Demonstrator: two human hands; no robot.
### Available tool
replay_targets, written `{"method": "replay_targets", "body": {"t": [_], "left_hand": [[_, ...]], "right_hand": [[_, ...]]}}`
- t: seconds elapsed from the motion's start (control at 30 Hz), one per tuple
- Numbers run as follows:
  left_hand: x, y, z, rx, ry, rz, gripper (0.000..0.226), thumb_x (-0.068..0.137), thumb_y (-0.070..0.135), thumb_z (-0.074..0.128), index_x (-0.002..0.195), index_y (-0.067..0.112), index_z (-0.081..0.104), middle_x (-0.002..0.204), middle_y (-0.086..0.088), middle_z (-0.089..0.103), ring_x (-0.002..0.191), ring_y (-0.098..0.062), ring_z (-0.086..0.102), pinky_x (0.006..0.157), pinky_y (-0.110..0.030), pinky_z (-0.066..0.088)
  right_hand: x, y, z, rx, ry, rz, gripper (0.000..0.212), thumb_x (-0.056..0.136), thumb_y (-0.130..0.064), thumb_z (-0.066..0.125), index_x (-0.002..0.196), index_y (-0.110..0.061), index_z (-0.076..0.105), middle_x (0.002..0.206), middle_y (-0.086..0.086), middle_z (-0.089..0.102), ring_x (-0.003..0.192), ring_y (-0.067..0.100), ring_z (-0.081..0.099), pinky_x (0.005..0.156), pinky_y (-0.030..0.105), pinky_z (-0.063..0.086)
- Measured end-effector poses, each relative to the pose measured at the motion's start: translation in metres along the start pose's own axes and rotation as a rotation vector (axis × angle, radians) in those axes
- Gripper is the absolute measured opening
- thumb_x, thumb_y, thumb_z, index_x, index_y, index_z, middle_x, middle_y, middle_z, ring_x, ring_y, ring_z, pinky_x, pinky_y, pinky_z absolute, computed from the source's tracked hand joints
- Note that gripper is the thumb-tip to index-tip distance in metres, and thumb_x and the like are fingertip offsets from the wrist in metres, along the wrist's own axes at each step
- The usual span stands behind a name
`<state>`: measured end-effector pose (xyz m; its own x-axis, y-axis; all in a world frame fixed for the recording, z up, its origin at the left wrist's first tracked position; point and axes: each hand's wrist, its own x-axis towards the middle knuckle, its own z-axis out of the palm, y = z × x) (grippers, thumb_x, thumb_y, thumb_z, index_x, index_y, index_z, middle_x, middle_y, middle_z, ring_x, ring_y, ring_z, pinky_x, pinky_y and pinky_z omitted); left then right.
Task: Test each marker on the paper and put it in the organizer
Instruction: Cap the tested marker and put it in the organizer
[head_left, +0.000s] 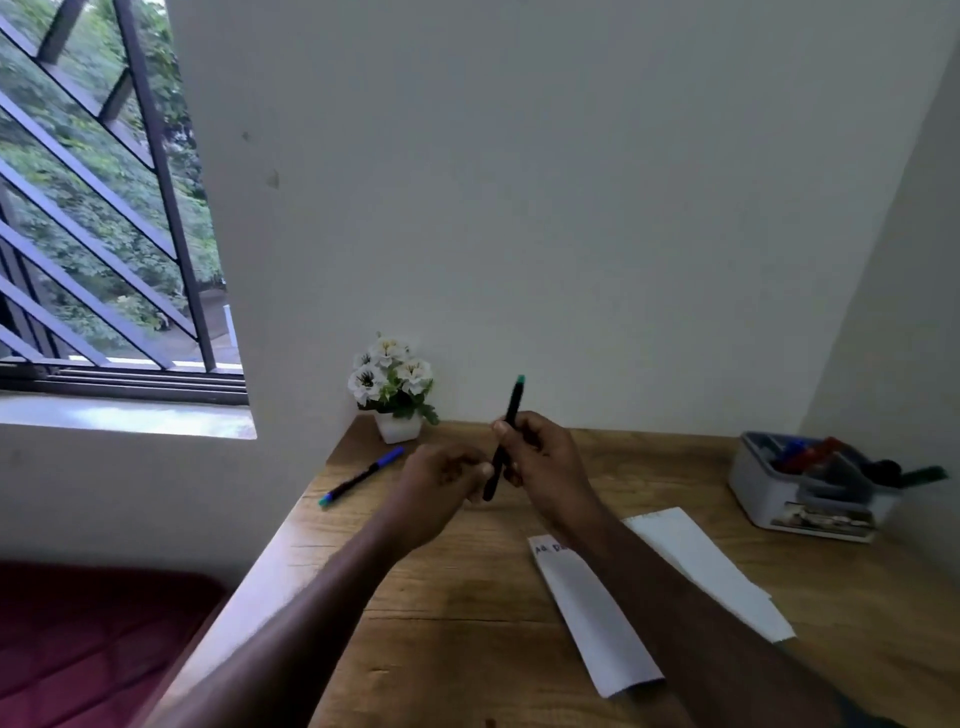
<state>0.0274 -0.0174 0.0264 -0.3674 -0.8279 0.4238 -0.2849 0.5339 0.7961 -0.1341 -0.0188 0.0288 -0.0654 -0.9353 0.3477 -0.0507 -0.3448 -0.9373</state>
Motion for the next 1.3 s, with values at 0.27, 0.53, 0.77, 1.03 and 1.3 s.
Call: {"method": "replay_targets", "body": {"t": [0.27, 0.53, 0.77, 1.03, 1.3], "left_hand": [[0.001, 0.017, 0.042, 0.061, -0.275, 0.045, 0.016, 0.097, 0.014, 0.055, 0.096, 0.022, 0.068, 0.073, 0.003, 0.065, 0.060, -0.008, 0.058, 0.057, -0.028, 0.050], [-0.001, 0.034, 0.063, -0.048, -0.624, -0.065, 0.020, 0.099, 0.016, 0.051, 0.106, 0.007, 0.068, 0.071, -0.001, 0.057, 0.064, -0.007, 0.051, 0.061, -0.023, 0.043], [0.015, 0.024, 0.053, -0.228, -0.693, -0.164, 0.043, 0.100, 0.011, 0.051, 0.138, 0.031, 0.052, 0.072, 0.005, 0.053, 0.068, -0.006, 0.046, 0.064, -0.021, 0.042], [0.031, -0.022, 0.059, 0.115, -0.163, -0.171, 0.004, 0.090, 0.024, 0.066, 0.091, 0.026, 0.069, 0.077, 0.007, 0.071, 0.069, 0.005, 0.060, 0.071, -0.017, 0.046], [0.036, -0.042, 0.074, 0.253, -0.266, -0.042, 0.009, 0.079, 0.029, 0.077, 0.086, 0.031, 0.070, 0.086, 0.015, 0.069, 0.081, 0.000, 0.063, 0.075, -0.030, 0.054]], "right_hand": [[-0.038, 0.002, -0.058, 0.128, -0.021, 0.052, 0.025, 0.092, -0.022, 0.069, 0.076, -0.006, 0.059, 0.061, 0.013, 0.054, 0.047, 0.013, 0.043, 0.046, 0.025, 0.034], [-0.058, 0.014, -0.111, 0.166, -0.160, 0.084, 0.031, 0.085, -0.014, 0.069, 0.059, -0.009, 0.053, 0.053, 0.010, 0.051, 0.047, 0.015, 0.045, 0.051, 0.022, 0.041], [-0.042, 0.014, -0.138, 0.460, -0.005, 0.093, 0.039, 0.079, -0.020, 0.080, 0.066, -0.013, 0.043, 0.048, 0.003, 0.041, 0.037, 0.008, 0.033, 0.050, 0.027, 0.029], [-0.040, 0.031, -0.136, 0.238, 0.151, 0.000, 0.034, 0.078, -0.007, 0.074, 0.062, -0.013, 0.044, 0.052, 0.004, 0.041, 0.047, 0.016, 0.035, 0.050, 0.027, 0.030], [-0.047, 0.038, -0.112, -0.243, 0.022, 0.030, 0.020, 0.082, -0.014, 0.056, 0.078, -0.003, 0.072, 0.075, 0.003, 0.071, 0.071, 0.012, 0.065, 0.065, 0.024, 0.046]]}}
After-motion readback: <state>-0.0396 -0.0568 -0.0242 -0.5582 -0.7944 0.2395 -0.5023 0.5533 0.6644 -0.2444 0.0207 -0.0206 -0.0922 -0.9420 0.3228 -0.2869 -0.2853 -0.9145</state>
